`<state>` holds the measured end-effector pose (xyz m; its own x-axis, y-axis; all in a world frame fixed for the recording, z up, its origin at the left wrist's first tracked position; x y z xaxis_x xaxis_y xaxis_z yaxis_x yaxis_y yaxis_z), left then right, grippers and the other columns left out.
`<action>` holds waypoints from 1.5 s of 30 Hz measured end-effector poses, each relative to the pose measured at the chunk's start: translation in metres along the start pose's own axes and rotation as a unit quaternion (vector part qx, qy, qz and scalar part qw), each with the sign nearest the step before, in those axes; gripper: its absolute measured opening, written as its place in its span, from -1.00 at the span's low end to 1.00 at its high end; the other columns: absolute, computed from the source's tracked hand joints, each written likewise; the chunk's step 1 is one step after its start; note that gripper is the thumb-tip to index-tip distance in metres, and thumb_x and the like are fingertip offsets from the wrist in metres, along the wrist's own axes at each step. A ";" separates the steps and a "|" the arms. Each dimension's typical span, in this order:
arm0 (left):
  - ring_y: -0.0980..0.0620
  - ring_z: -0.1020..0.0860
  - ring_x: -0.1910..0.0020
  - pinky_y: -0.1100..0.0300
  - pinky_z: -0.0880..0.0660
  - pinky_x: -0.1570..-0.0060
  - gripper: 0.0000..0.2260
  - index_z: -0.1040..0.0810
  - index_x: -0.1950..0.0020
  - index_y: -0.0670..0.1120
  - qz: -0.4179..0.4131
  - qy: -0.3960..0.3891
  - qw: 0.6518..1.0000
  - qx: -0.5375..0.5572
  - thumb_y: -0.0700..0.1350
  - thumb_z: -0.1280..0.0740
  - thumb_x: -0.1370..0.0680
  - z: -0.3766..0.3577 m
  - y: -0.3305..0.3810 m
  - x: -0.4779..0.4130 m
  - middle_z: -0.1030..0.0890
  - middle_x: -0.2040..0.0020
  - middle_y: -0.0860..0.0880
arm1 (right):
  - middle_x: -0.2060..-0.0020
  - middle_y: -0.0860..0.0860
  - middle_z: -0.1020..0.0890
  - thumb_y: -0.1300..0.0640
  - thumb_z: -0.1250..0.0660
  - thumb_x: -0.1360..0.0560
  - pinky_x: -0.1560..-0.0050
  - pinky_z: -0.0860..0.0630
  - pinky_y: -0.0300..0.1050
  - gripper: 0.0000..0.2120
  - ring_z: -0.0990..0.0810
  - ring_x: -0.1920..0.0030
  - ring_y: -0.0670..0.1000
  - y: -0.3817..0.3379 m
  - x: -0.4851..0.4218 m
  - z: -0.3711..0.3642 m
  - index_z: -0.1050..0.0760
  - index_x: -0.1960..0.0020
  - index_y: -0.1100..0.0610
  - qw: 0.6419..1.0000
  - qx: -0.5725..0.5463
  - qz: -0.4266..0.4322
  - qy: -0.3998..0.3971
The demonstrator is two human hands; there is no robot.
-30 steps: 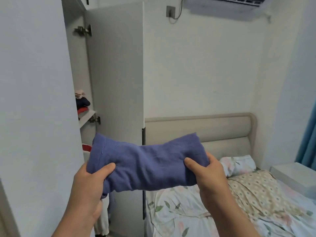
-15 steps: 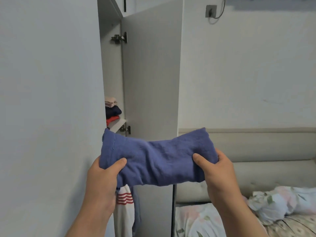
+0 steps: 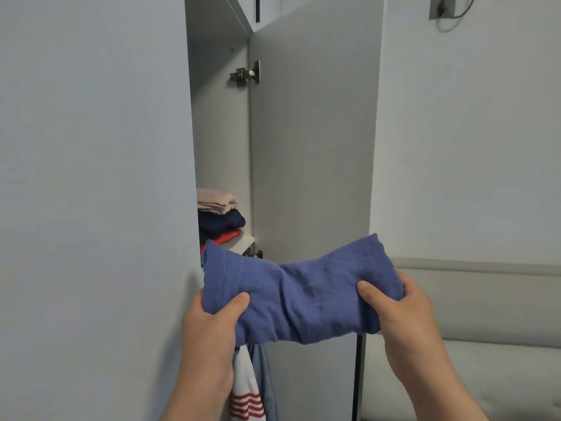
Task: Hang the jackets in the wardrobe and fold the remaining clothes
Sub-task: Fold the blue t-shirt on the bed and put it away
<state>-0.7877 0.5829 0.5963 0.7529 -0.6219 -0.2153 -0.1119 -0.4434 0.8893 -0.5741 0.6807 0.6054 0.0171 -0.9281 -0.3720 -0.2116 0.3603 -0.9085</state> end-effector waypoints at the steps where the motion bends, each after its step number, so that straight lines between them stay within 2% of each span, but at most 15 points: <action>1: 0.13 -0.65 0.39 0.30 -0.45 0.55 -0.81 -0.61 0.02 -0.06 -0.001 0.004 1.000 0.001 -0.33 -0.43 -0.47 -0.002 -0.003 -0.009 -0.71 0.24 0.02 | 0.18 -0.03 -0.73 0.27 -0.42 -0.46 0.27 -0.53 -0.15 -0.84 -0.71 0.18 -0.03 0.002 -0.009 -0.005 -0.61 0.02 0.07 1.000 0.000 0.002 0.000; 4: 0.11 -0.64 0.39 0.28 -0.44 0.55 -0.80 -0.61 0.01 -0.05 0.002 0.013 1.000 0.011 -0.33 -0.43 -0.47 -0.008 -0.012 -0.037 -0.71 0.26 0.02 | 0.14 -0.04 -0.73 0.27 -0.42 -0.47 0.22 -0.55 -0.13 -0.80 -0.71 0.13 -0.03 0.009 -0.036 -0.021 -0.61 -0.05 0.06 1.000 0.003 0.003 -0.003; 8: 0.05 -0.69 0.25 0.13 -0.53 0.27 -0.76 -0.62 0.01 -0.01 -0.011 0.015 0.999 0.033 -0.33 -0.43 -0.47 -0.021 -0.025 -0.074 -0.72 0.17 0.04 | 0.11 -0.03 -0.73 0.26 -0.39 -0.48 0.21 -0.56 -0.09 -0.80 -0.71 0.10 0.00 0.019 -0.068 -0.046 -0.61 -0.07 0.06 1.000 0.017 0.010 -0.002; 10: 0.04 -0.69 0.23 0.11 -0.54 0.25 -0.76 -0.62 0.03 -0.01 -0.021 0.020 0.999 0.041 -0.34 -0.43 -0.46 -0.027 -0.029 -0.090 -0.72 0.18 0.06 | 0.13 -0.01 -0.72 0.26 -0.38 -0.48 0.28 -0.54 -0.10 -0.82 -0.70 0.13 0.03 0.022 -0.083 -0.059 -0.61 -0.04 0.07 1.000 0.016 0.017 -0.002; 14: 0.14 -0.65 0.31 0.20 -0.49 0.35 -0.76 -0.61 0.09 0.05 -0.051 0.056 0.996 0.052 -0.31 -0.44 -0.44 -0.039 -0.038 -0.113 -0.70 0.21 0.12 | 0.20 0.02 -0.70 0.29 -0.36 -0.48 0.33 -0.48 -0.07 -0.85 -0.63 0.20 0.05 0.025 -0.109 -0.087 -0.61 0.05 0.07 1.000 -0.009 0.026 0.003; 17: 0.16 -0.65 0.24 0.17 -0.52 0.25 -0.74 -0.60 0.04 0.07 -0.064 0.058 0.996 0.026 -0.28 -0.44 -0.42 -0.053 -0.040 -0.122 -0.69 0.16 0.14 | 0.18 0.09 -0.69 0.30 -0.36 -0.47 0.27 -0.49 0.00 -0.80 -0.61 0.20 0.07 0.027 -0.125 -0.112 -0.62 0.14 0.01 0.999 -0.032 0.032 -0.005; 23: 0.27 -0.63 0.13 0.40 -0.49 0.25 -0.68 -0.56 -0.03 0.15 -0.125 0.062 0.990 0.004 -0.25 -0.42 -0.42 -0.068 -0.027 -0.156 -0.66 0.08 0.28 | 0.12 0.08 -0.70 0.32 -0.33 -0.47 0.21 -0.54 0.00 -0.80 -0.64 0.15 0.05 0.034 -0.165 -0.163 -0.63 0.04 0.08 0.991 -0.119 0.044 -0.044; 27: 0.06 -0.67 0.07 0.09 -0.56 0.09 -0.69 -0.59 -0.05 0.07 -0.150 0.102 0.983 0.031 -0.28 -0.42 -0.41 -0.072 -0.018 -0.185 -0.70 0.05 0.09 | 0.17 0.09 -0.68 0.34 -0.29 -0.49 0.28 -0.51 -0.11 -0.82 -0.62 0.20 0.02 0.043 -0.202 -0.192 -0.61 0.00 0.17 0.975 -0.202 0.020 -0.091; 30: -0.06 -0.67 0.09 0.00 -0.54 0.17 -0.68 -0.59 -0.09 0.06 -0.171 0.160 0.970 0.062 -0.27 -0.43 -0.41 -0.078 -0.006 -0.212 -0.70 0.02 0.01 | 0.28 0.04 -0.61 0.35 -0.26 -0.49 0.37 -0.45 -0.18 -0.83 -0.54 0.29 -0.01 0.042 -0.237 -0.218 -0.58 0.14 0.16 0.957 -0.254 0.008 -0.137; 32: -0.02 -0.69 0.07 0.04 -0.58 0.21 -0.65 -0.60 -0.10 0.07 -0.201 0.173 0.961 0.083 -0.20 -0.42 -0.36 -0.088 0.006 -0.228 -0.71 0.02 0.04 | 0.30 0.04 -0.57 0.36 -0.24 -0.48 0.37 -0.43 -0.19 -0.82 -0.51 0.31 -0.01 0.039 -0.264 -0.235 -0.55 0.19 0.16 0.937 -0.307 0.000 -0.165; 35: 0.04 -0.70 0.07 0.18 -0.59 0.25 -0.63 -0.59 -0.13 0.04 -0.262 0.173 0.943 0.108 -0.16 -0.39 -0.33 -0.103 0.029 -0.253 -0.72 0.02 0.04 | 0.33 0.04 -0.60 0.37 -0.20 -0.49 0.33 -0.50 -0.22 -0.74 -0.57 0.31 -0.02 0.032 -0.306 -0.270 -0.55 0.26 0.15 0.874 -0.433 -0.043 -0.218; 37: 0.07 -0.70 0.13 0.24 -0.56 0.35 -0.66 -0.58 -0.14 0.01 -0.289 0.198 0.926 0.139 -0.23 -0.40 -0.40 -0.109 0.040 -0.276 -0.72 0.04 0.03 | 0.30 0.06 -0.61 0.38 -0.17 -0.50 0.31 -0.54 -0.21 -0.77 -0.60 0.28 0.00 0.030 -0.330 -0.297 -0.55 0.19 0.18 0.833 -0.489 -0.081 -0.246; 39: 0.09 -0.70 0.19 0.28 -0.52 0.43 -0.68 -0.56 -0.17 -0.02 -0.292 0.234 0.912 0.170 -0.30 -0.39 -0.47 -0.111 0.046 -0.300 -0.72 0.03 0.00 | 0.25 0.09 -0.61 0.38 -0.16 -0.50 0.29 -0.56 -0.18 -0.82 -0.60 0.26 0.02 0.029 -0.347 -0.329 -0.51 0.01 0.24 0.819 -0.497 -0.105 -0.266; 42: 0.08 -0.70 0.12 0.29 -0.55 0.38 -0.62 -0.52 -0.28 -0.06 -0.291 0.280 0.902 0.153 -0.31 -0.37 -0.49 -0.107 0.044 -0.332 -0.68 -0.07 -0.03 | 0.25 0.09 -0.62 0.41 -0.20 -0.49 0.32 -0.53 -0.17 -0.78 -0.59 0.30 0.01 0.036 -0.361 -0.371 -0.49 -0.06 0.22 0.839 -0.456 -0.103 -0.280; 45: 0.03 -0.69 0.10 0.26 -0.55 0.35 -0.66 -0.54 -0.25 -0.08 -0.268 0.329 0.898 0.118 -0.32 -0.36 -0.50 -0.088 0.027 -0.348 -0.68 -0.03 -0.03 | 0.30 0.07 -0.59 0.44 -0.19 -0.43 0.37 -0.47 -0.18 -0.75 -0.54 0.37 -0.02 0.061 -0.367 -0.398 -0.53 0.04 0.18 0.878 -0.367 -0.124 -0.281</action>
<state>-0.9956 0.8449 0.7306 0.9510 0.2041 -0.2323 0.3054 -0.7378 0.6020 -0.9822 1.0061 0.7620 0.5876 -0.7022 -0.4021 -0.7023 -0.1956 -0.6845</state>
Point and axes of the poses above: each hand's wrist, its own x-axis away from the middle knuckle, its own z-axis out of the back of the hand, y = z × x, the point moved 1 cm from there along -x, towards the middle knuckle
